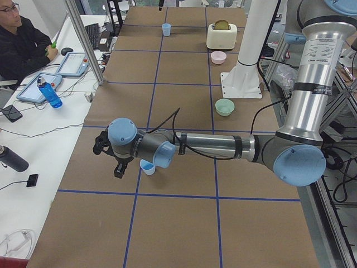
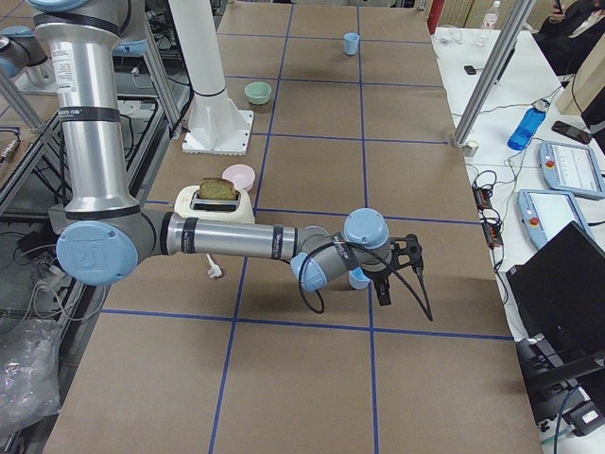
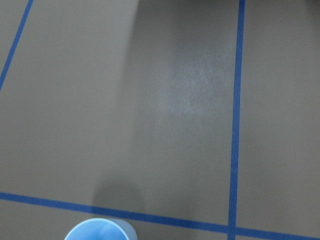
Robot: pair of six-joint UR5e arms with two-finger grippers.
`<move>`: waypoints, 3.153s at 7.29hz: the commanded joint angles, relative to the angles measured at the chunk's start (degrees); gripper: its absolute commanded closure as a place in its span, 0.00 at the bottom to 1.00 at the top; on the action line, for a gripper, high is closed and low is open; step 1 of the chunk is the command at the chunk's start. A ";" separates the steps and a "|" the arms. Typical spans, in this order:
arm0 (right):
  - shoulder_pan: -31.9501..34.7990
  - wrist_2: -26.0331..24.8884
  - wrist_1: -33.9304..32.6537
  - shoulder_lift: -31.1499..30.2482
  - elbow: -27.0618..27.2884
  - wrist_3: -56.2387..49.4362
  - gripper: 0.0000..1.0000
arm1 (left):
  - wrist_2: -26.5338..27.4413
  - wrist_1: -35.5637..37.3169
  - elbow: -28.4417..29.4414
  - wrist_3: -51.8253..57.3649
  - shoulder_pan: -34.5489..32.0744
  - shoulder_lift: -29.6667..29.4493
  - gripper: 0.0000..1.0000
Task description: Stack blue cups with both arms
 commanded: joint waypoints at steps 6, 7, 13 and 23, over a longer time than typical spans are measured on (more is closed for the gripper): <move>-2.76 0.82 -0.29 -4.01 7.03 6.50 0.00 | 8.45 -14.51 7.74 -7.57 9.01 0.53 0.03; -2.94 0.64 -0.46 -3.57 6.86 6.59 0.00 | 8.54 -14.69 7.82 -7.57 10.58 0.62 0.03; -3.47 0.38 -0.55 -3.13 6.59 6.68 0.00 | 8.63 -17.24 7.83 -7.57 14.28 3.26 0.03; -6.27 -2.06 -4.40 -1.47 6.42 6.33 0.00 | 5.66 -12.09 2.50 -9.14 16.31 1.60 1.00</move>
